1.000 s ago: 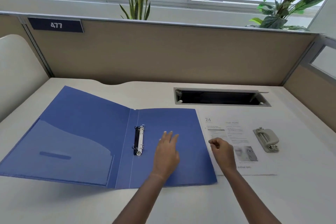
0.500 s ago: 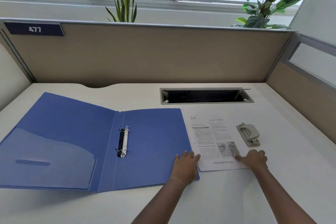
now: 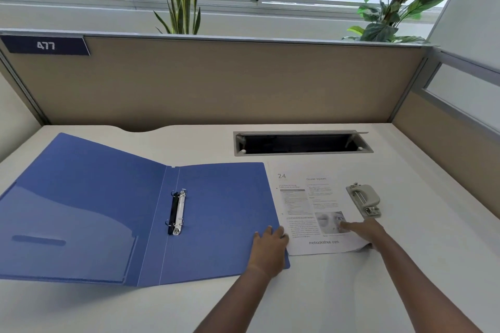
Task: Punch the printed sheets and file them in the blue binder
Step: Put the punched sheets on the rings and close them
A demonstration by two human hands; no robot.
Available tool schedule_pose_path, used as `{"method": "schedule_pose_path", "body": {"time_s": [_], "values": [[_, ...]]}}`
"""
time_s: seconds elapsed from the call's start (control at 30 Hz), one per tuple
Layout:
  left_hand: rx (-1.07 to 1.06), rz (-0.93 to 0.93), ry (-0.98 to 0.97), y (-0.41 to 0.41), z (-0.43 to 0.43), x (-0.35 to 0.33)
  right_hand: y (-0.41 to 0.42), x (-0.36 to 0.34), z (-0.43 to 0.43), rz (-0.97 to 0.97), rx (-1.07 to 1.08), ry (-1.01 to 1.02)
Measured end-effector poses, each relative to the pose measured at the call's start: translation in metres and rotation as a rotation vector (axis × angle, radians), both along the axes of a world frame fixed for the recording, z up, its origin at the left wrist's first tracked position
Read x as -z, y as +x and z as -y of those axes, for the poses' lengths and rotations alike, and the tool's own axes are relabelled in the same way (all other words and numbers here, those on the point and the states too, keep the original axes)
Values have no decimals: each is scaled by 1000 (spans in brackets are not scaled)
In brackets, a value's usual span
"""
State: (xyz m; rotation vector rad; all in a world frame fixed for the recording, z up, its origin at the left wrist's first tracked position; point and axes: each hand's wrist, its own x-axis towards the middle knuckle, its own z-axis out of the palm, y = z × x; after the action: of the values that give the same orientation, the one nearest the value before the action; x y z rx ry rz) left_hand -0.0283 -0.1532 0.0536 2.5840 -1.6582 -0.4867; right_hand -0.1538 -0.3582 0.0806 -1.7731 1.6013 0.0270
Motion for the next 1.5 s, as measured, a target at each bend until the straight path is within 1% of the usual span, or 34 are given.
{"method": "schedule_pose_path", "body": {"time_s": [0.07,0.2,0.3,0.4,0.47,0.57,0.63,0.7,0.8,0.83,0.93,1.03,1.1,1.17,1.3,1.37,1.5], "values": [[5,9,-1,0,-1,0,3,-1,-1,64,41,29],[19,-1,1,2,-3,-1,-1,-4,4,248,124,213],[3,-53,16,3,-1,-5,-5,-9,10,289,60,108],[-58,-193,-22,7,1,-12,-5,-23,12,406,14,13],[-146,-348,-128,10,0,-18,-3,-36,13,504,-11,-32],[-333,-666,-367,18,-5,-30,0,-58,12,680,6,-63],[-486,-787,-501,27,-7,-42,2,-73,4,803,2,-44],[-572,-867,-638,40,-8,-57,6,-82,-9,909,-28,25],[-591,-1112,-887,60,-16,-83,17,-79,-32,989,-98,173],[-594,-1156,-944,69,-21,-89,21,-76,-41,999,-129,216],[-594,-1136,-1063,91,-39,-95,34,-58,-62,976,-187,248],[-530,-1074,-1088,105,-55,-95,48,-50,-83,935,-202,194],[-478,-1068,-1102,110,-64,-95,58,-48,-93,918,-227,146],[-436,-1061,-1132,114,-73,-95,65,-51,-101,924,-247,113],[-435,-1077,-1188,119,-87,-93,72,-52,-111,990,-312,111],[-439,-1099,-1191,119,-90,-95,72,-51,-115,1019,-315,105],[-414,-1043,-1117,114,-93,-90,73,-48,-124,1062,-300,86]]}}
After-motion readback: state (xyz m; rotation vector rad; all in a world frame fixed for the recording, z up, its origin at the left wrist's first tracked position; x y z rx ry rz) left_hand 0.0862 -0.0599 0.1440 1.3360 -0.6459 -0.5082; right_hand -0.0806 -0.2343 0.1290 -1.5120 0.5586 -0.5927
